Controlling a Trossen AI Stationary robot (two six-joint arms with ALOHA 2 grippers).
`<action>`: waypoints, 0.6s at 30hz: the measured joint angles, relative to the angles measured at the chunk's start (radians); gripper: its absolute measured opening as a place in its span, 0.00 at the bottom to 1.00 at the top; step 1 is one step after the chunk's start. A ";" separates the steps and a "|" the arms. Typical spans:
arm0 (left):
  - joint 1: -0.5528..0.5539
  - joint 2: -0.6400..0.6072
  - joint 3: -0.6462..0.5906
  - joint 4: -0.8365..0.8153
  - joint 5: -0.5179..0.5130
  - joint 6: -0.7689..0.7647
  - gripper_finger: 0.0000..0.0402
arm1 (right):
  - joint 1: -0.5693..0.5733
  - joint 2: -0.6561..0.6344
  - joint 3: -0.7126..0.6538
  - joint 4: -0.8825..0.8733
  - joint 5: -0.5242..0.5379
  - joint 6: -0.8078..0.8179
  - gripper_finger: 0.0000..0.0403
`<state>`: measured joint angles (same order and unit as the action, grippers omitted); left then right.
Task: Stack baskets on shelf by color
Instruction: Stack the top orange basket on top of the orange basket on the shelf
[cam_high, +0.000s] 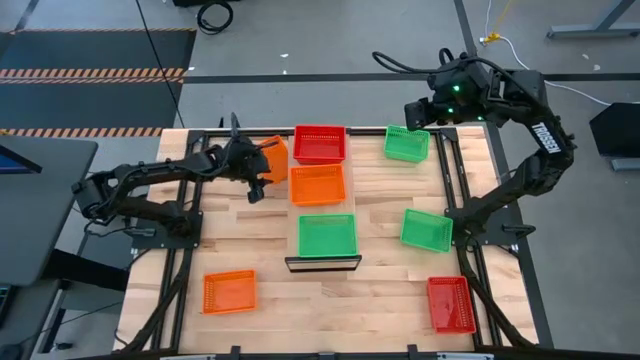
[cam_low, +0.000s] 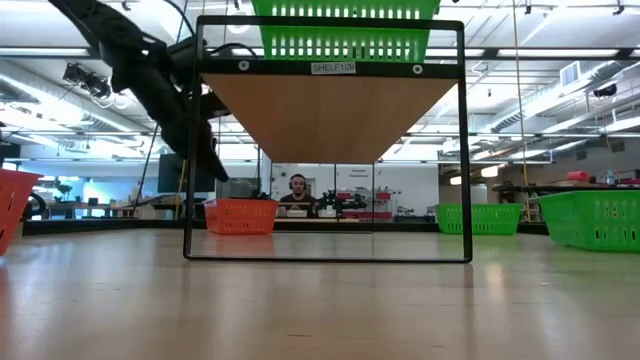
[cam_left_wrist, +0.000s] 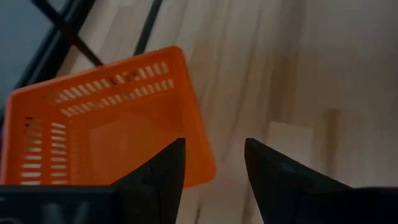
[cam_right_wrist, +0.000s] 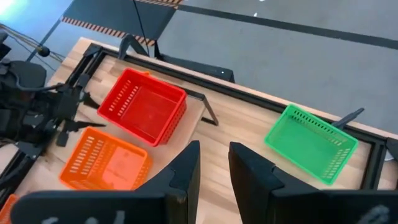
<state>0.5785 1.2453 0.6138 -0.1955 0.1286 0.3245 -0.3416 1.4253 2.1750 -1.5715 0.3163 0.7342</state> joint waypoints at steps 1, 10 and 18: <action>0.000 0.000 -0.011 0.023 -0.008 0.000 0.43 | 0.000 0.002 0.000 0.000 -0.005 0.002 0.22; -0.005 0.123 -0.054 0.137 -0.013 0.001 0.43 | 0.010 0.014 0.000 0.000 -0.074 0.047 0.22; -0.005 0.195 -0.051 0.176 -0.060 0.000 0.43 | 0.033 0.013 0.000 0.000 -0.074 0.057 0.22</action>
<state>0.5732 1.4403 0.5629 -0.0193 0.0687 0.3248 -0.3088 1.4384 2.1750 -1.5711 0.2424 0.7910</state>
